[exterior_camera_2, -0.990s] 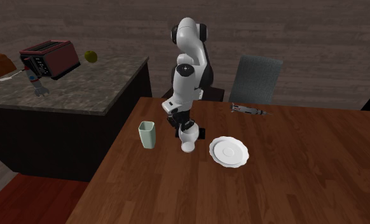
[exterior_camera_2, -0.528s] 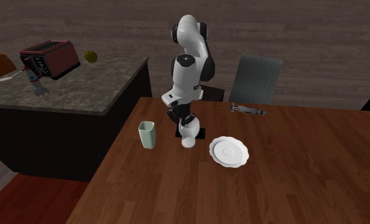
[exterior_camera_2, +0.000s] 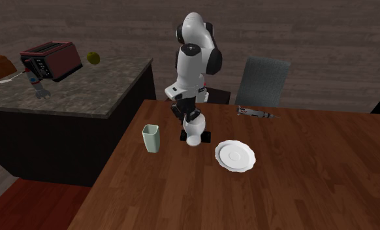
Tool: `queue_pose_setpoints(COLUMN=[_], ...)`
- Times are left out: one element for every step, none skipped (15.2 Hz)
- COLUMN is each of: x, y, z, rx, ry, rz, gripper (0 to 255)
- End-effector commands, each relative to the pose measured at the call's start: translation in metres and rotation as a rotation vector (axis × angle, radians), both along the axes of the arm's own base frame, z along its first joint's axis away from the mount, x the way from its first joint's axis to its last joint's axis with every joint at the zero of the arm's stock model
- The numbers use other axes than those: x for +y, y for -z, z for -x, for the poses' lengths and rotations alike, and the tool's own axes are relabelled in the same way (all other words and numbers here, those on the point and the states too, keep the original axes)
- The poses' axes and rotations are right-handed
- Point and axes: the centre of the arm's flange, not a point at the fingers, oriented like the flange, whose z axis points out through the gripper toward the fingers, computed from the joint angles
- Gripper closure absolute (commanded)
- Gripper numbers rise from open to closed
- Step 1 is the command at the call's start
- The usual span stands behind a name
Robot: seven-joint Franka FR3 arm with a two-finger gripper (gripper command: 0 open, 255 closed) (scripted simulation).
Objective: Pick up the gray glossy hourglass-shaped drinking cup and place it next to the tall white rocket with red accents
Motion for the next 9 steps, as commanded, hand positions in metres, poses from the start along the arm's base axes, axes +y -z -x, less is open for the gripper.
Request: queue_pose_setpoints(x=[-0.001,-0.001,-0.001,-0.001,-0.001,-0.001,-0.001,-0.001,-0.001], y=[-0.011,-0.017,-0.022,-0.027,-0.033,-0.038,-0.043,-0.048,-0.054], z=[0.0,0.0,0.0,0.0,0.0,0.0,0.0,0.0,0.0], rx=[0.0,0.0,0.0,0.0,0.0,0.0,0.0,0.0,0.0], ry=[0.0,0.0,0.0,0.0,0.0,0.0,0.0,0.0,0.0], rz=[0.0,0.0,0.0,0.0,0.0,0.0,0.0,0.0,0.0], gripper=[255,255,255,255,255,255,255,255,255])
